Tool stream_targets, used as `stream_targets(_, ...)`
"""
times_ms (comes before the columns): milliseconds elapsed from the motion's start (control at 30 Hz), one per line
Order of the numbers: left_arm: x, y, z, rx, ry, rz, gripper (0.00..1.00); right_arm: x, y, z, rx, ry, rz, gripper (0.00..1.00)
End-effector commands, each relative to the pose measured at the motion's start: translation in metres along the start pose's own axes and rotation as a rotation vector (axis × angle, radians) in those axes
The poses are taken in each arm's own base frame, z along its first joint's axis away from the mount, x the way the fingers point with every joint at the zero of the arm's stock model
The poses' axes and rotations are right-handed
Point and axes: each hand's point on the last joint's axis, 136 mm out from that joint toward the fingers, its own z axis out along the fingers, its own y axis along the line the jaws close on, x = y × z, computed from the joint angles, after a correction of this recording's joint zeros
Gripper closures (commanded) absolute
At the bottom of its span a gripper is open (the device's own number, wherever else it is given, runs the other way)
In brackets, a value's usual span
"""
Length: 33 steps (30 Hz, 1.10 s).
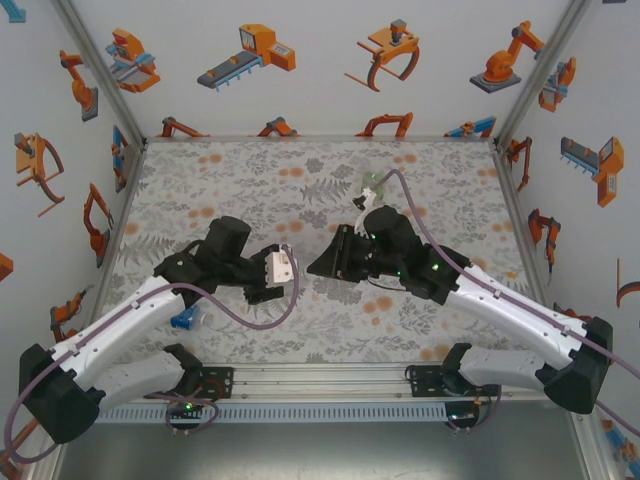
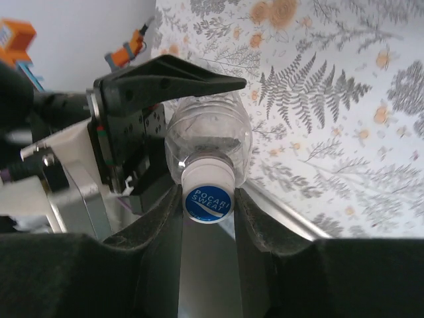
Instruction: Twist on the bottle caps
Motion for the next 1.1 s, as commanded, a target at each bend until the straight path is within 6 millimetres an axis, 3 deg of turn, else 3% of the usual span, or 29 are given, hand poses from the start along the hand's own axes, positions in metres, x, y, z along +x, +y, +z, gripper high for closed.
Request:
stream_targets(0, -0.033, -0.003, -0.009, 0.03, -0.118, 0.063, 1.0, -0.017, -0.009, 0.008, 0.029, -0.086, 0.219, 1.0)
stream_targets(100, -0.033, -0.003, -0.008, 0.033, -0.12, 0.063, 1.0, -0.021, -0.001, 0.004, 0.007, -0.1, 0.169, 1.0)
stream_targets(200, -0.034, -0.004, -0.009, 0.036, -0.123, 0.065, 1.0, -0.03, 0.012, -0.008, -0.02, -0.135, 0.017, 0.74)
stream_targets(300, -0.034, -0.005, -0.009, 0.039, -0.126, 0.067, 1.0, -0.038, 0.031, -0.025, -0.055, -0.178, -0.237, 0.59)
stream_targets(367, -0.034, -0.006, -0.01, 0.039, -0.128, 0.072, 1.0, -0.039, 0.042, -0.035, -0.077, -0.194, -0.432, 0.58)
stream_targets(467, -0.035, -0.007, -0.011, 0.042, -0.134, 0.076, 1.0, -0.033, 0.057, -0.048, -0.124, -0.194, -0.716, 0.47)
stream_targets(600, -0.036, -0.009, -0.011, 0.05, -0.142, 0.081, 1.0, 0.0, 0.08, -0.061, -0.298, -0.121, -1.156, 0.45)
stream_targets(800, -0.036, -0.011, -0.011, 0.057, -0.145, 0.081, 1.0, 0.046, 0.072, -0.065, -0.474, 0.041, -1.614, 0.45)
stream_targets(900, -0.037, -0.011, -0.011, 0.06, -0.145, 0.082, 1.0, 0.053, 0.068, -0.061, -0.502, 0.066, -1.706, 0.46)
stream_targets(1067, -0.037, -0.011, -0.011, 0.064, -0.148, 0.079, 1.0, 0.056, 0.065, -0.05, -0.528, 0.061, -1.714, 0.51)
